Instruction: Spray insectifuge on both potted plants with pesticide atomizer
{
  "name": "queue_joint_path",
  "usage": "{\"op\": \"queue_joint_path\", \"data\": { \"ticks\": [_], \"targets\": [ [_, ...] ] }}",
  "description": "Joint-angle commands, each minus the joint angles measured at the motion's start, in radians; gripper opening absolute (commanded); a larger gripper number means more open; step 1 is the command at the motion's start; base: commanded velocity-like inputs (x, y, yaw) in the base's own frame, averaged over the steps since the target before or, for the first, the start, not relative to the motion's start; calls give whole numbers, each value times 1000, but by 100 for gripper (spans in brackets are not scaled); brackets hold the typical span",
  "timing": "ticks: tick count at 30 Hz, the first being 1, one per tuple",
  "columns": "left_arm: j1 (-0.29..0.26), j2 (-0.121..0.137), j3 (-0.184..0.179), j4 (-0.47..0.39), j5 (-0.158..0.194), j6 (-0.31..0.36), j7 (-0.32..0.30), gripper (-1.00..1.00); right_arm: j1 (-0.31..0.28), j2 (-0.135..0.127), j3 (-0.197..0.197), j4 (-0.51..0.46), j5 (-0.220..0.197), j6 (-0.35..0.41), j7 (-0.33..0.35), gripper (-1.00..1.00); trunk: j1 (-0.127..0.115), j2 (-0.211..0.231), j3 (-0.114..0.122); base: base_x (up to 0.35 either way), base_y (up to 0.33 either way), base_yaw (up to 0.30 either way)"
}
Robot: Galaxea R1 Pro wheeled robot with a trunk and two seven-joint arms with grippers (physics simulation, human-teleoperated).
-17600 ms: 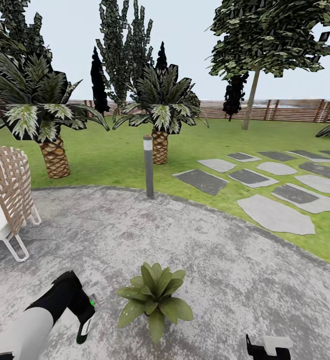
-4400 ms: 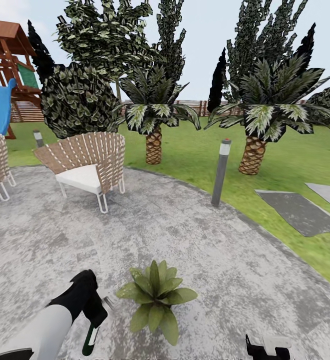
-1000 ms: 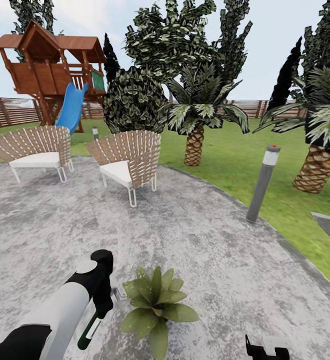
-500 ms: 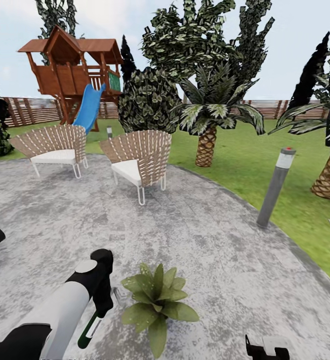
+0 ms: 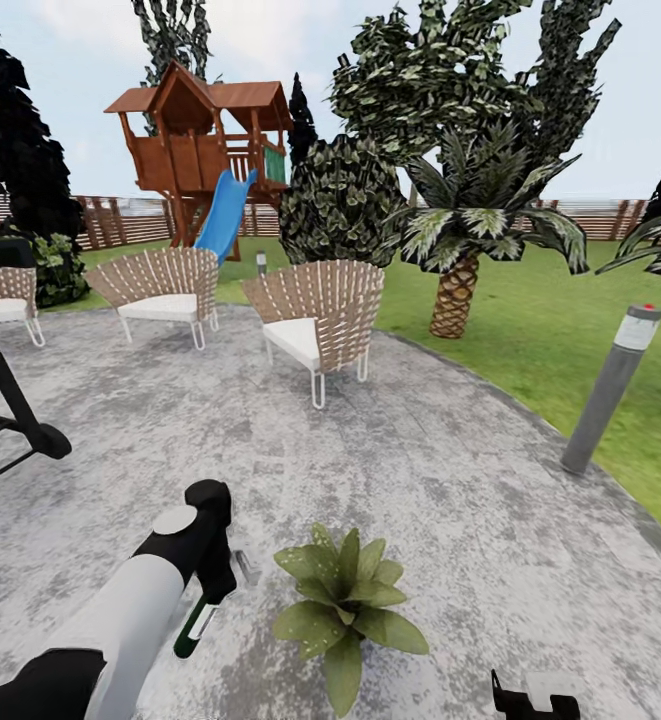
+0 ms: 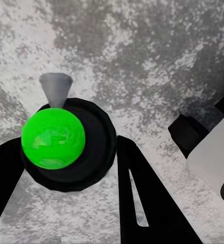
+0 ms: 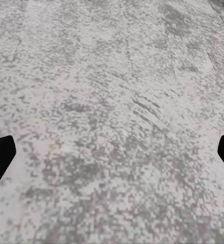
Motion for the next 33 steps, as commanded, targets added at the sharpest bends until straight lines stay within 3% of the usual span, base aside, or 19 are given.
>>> {"op": "queue_joint_path", "data": {
  "ticks": [1,7,23,33],
  "targets": [
    [0,-2,0,-11,-7,11,-9,-100,-1,0,-4,1,11,-3,-6,100,0,0,-1,0,0,96],
    [13,7,-36,-23,-24,10,-15,-100,-1,-2,-4,0,11,-3,-6,100,0,0,-1,5,-5,13],
    [16,10,-42,-14,-27,10,-13,-100,-1,0,-5,0,9,-3,-8,100,0,0,-1,102,-182,3],
    [16,7,-40,-10,-25,3,-16,-100,-1,0,-5,0,9,-3,-9,100,0,0,-1,2,-4,216]
  ]
}}
